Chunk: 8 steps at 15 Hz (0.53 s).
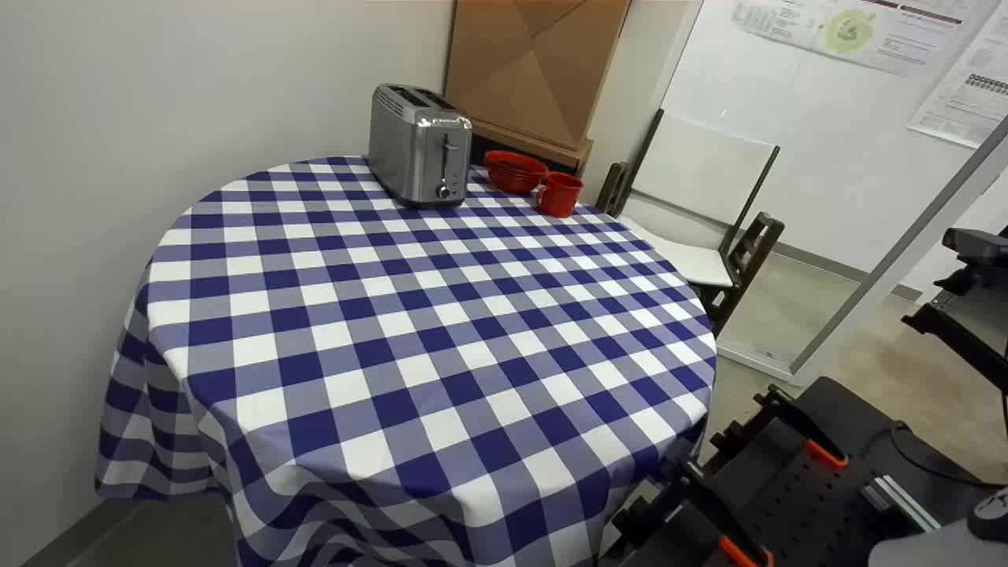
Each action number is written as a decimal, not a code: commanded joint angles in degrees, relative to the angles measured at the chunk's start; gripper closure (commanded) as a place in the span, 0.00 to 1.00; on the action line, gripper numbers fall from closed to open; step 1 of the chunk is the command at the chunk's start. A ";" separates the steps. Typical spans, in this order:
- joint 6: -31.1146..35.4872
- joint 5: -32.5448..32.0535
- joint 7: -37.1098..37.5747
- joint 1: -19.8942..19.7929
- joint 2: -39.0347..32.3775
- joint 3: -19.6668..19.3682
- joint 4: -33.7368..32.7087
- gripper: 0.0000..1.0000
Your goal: Push the lever on the toaster downwards
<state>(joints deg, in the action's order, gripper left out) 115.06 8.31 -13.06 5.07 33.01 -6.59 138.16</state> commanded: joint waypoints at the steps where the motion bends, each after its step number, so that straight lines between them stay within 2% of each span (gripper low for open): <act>1: -0.15 0.44 -0.35 -0.82 -0.08 0.68 -0.10 0.00; 6: 0.58 0.41 -0.11 -0.90 -0.27 0.87 -0.50 0.00; 7: 1.89 0.38 0.25 -1.10 -0.41 1.10 -0.38 0.00; 8: 6.83 0.51 2.24 -1.66 -1.05 1.95 0.21 0.00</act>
<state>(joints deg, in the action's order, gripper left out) 115.47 8.31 -13.04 4.73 33.01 -6.26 138.14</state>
